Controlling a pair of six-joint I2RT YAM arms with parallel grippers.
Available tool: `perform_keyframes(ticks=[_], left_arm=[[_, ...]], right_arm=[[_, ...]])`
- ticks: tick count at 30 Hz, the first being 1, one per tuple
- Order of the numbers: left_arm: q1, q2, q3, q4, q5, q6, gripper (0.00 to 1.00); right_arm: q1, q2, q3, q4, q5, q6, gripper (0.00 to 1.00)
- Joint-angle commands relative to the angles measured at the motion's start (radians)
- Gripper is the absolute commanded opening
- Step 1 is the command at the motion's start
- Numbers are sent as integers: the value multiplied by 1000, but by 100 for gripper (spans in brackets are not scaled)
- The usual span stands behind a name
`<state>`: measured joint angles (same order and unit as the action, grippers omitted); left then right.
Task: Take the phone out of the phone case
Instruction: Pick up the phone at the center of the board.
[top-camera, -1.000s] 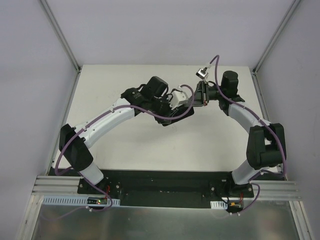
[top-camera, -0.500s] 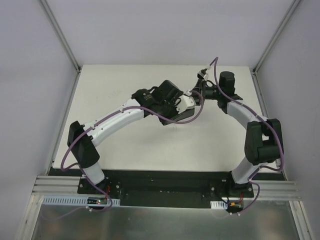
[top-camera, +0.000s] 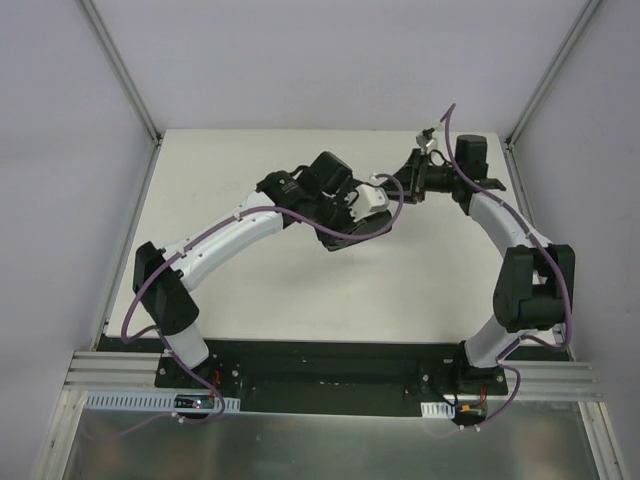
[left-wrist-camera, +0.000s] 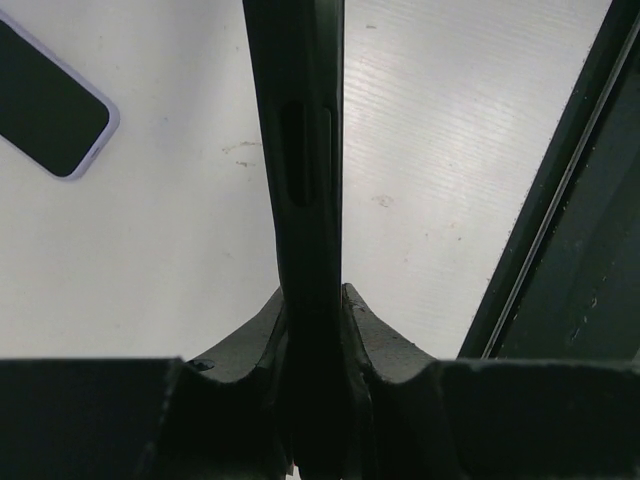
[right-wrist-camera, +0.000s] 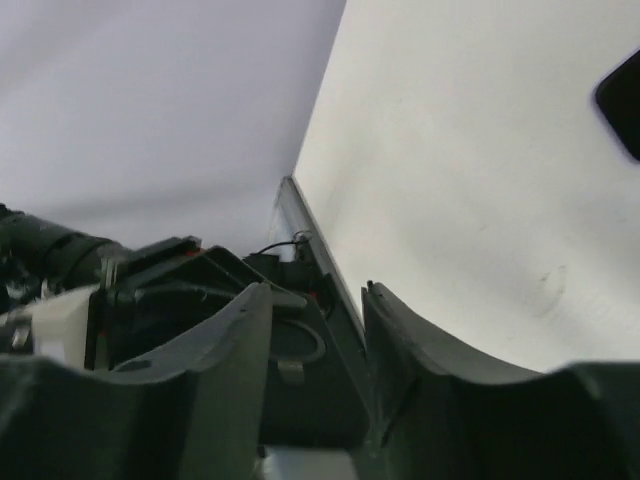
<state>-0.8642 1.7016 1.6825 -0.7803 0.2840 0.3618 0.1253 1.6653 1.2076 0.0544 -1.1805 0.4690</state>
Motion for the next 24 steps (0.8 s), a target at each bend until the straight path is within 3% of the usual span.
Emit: perform_keyframes(ticks=[1, 6, 11, 16, 24], left_arm=[[111, -89, 0, 9, 168, -29, 0], [188, -135, -29, -14, 288, -37, 0], [218, -163, -41, -51, 470, -29, 0], [220, -166, -37, -89, 610, -9, 0], [220, -174, -53, -94, 635, 0, 0]], right_arm=[[-44, -183, 164, -406, 70, -460, 54], [-39, -318, 196, -572, 131, -696, 64], [81, -386, 242, -767, 189, -957, 64], [187, -366, 297, -820, 219, -1012, 61], [223, -348, 328, -843, 216, -1009, 57]])
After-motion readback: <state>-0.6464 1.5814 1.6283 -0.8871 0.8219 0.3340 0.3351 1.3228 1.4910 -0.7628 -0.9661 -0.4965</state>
